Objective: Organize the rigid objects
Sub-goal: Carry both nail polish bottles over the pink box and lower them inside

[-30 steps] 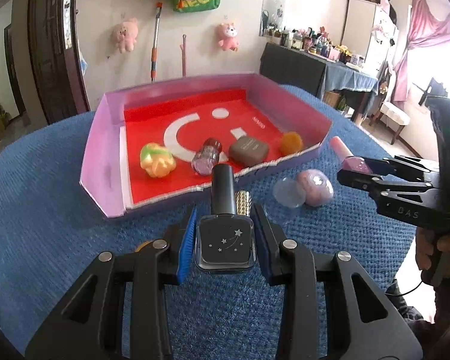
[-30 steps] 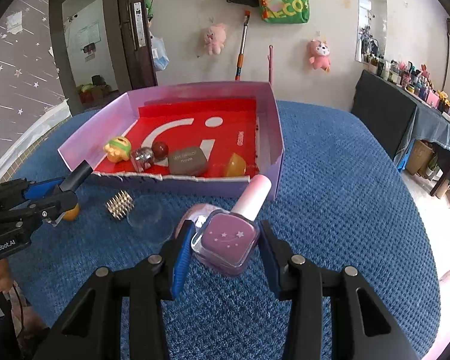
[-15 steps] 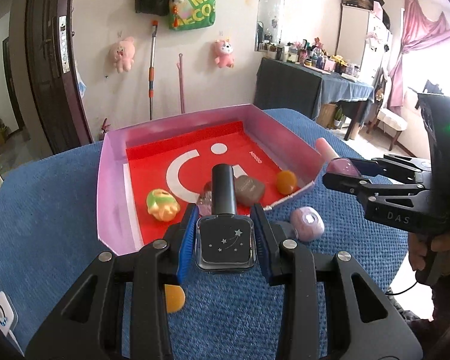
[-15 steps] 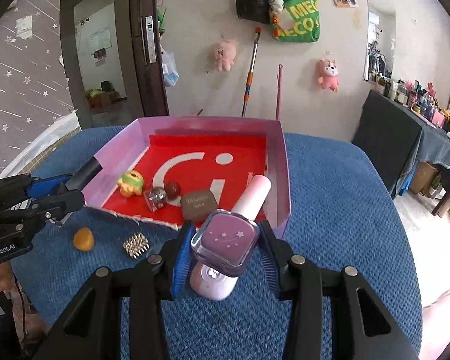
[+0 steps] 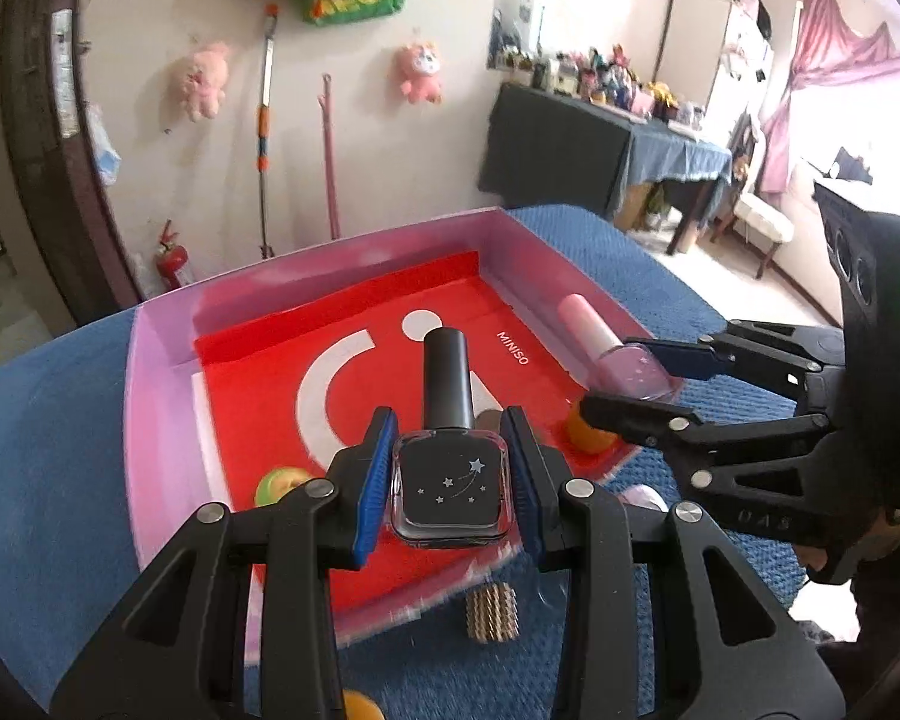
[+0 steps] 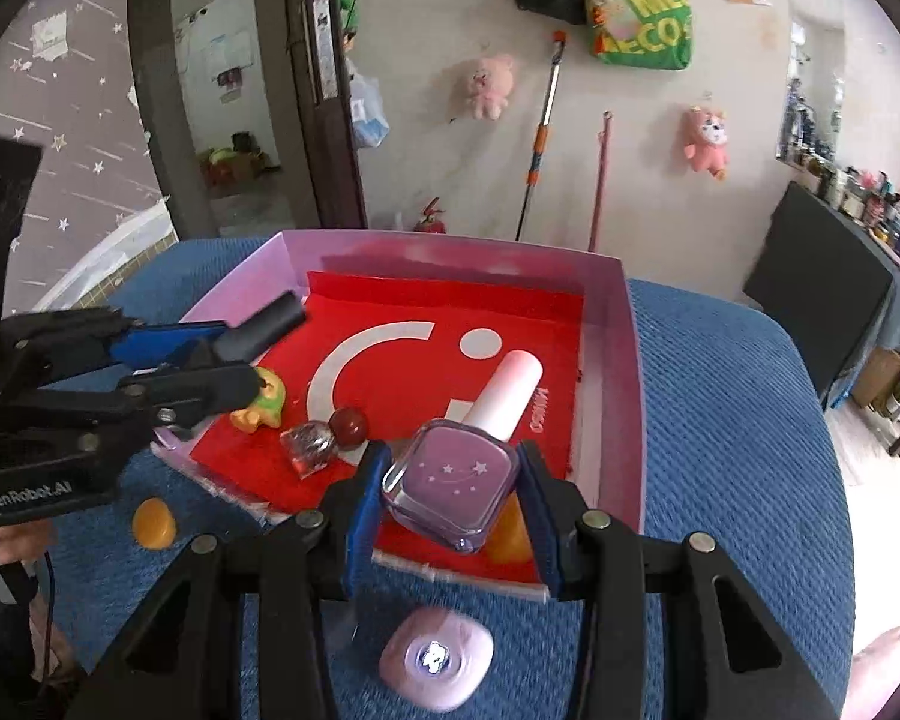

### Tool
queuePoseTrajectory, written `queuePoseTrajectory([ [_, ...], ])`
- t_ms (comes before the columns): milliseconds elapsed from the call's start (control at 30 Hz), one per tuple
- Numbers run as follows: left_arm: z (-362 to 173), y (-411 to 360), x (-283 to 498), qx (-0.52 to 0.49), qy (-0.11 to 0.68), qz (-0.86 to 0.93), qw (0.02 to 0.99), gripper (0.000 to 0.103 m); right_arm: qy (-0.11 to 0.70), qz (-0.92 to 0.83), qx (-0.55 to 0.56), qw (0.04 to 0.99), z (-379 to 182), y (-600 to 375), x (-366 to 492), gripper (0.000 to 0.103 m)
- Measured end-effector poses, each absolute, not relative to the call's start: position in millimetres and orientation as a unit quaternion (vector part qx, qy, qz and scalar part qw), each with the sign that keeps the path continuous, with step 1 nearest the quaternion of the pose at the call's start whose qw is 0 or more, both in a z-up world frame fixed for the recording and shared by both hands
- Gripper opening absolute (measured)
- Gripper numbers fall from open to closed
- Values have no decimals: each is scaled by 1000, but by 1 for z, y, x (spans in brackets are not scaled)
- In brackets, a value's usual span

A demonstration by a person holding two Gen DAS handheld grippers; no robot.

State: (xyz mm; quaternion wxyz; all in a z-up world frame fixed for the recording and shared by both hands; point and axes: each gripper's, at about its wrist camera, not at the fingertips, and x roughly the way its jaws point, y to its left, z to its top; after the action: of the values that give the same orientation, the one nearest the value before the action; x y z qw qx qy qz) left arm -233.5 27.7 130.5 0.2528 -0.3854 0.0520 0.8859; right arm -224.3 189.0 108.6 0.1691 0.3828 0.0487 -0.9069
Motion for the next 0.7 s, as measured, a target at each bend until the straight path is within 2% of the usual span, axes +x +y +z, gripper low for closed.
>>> queuePoseTrajectory([
  [400, 88, 61, -309, -458, 68, 847, 260, 33, 75, -870, 451, 182, 73, 194, -301, 45],
  [700, 63, 68, -326, -493, 64, 829, 256, 33, 134, -863, 453, 177, 68, 186, -305, 45],
])
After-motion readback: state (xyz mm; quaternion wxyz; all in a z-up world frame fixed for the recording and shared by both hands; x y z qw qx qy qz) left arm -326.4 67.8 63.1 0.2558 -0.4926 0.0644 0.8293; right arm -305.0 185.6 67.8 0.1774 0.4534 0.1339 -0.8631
